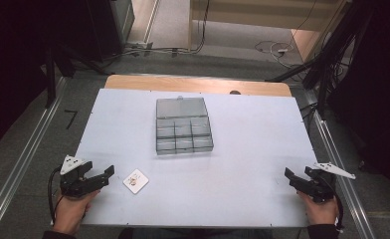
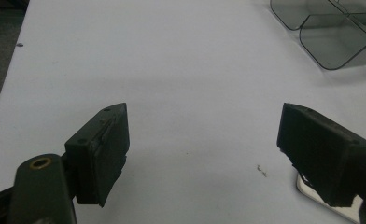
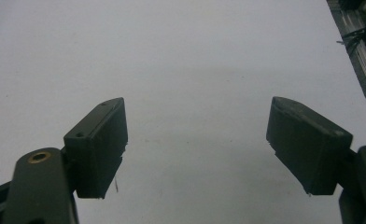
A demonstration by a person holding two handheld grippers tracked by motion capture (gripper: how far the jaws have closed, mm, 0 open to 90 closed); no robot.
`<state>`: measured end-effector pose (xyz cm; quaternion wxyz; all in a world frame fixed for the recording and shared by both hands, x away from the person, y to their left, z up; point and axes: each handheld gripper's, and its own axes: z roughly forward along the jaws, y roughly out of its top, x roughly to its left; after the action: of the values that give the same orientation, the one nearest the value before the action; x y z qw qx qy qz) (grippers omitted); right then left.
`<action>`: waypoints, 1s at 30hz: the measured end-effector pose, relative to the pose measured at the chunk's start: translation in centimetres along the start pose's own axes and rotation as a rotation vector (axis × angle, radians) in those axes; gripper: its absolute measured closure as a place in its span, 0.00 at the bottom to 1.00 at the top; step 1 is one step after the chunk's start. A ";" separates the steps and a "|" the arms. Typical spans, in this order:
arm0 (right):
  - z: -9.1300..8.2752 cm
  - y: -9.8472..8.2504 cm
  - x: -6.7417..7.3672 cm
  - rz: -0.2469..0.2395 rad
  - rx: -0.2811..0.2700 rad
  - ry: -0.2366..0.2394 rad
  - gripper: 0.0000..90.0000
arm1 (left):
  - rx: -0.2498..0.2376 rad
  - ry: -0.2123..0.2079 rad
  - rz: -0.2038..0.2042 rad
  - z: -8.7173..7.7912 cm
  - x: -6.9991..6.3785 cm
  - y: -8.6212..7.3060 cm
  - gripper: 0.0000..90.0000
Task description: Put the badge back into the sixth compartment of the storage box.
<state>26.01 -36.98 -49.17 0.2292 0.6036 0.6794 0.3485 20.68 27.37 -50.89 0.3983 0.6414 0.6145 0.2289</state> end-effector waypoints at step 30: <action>0.1 0.0 0.3 -0.014 0.004 0.001 0.21 | 0.022 -0.043 0.055 0.2 -1.8 -0.1 0.19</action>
<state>26.01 -36.69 -49.19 0.2299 0.5990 0.6846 0.3458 20.48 25.62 -50.76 0.3980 0.6670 0.5905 0.2194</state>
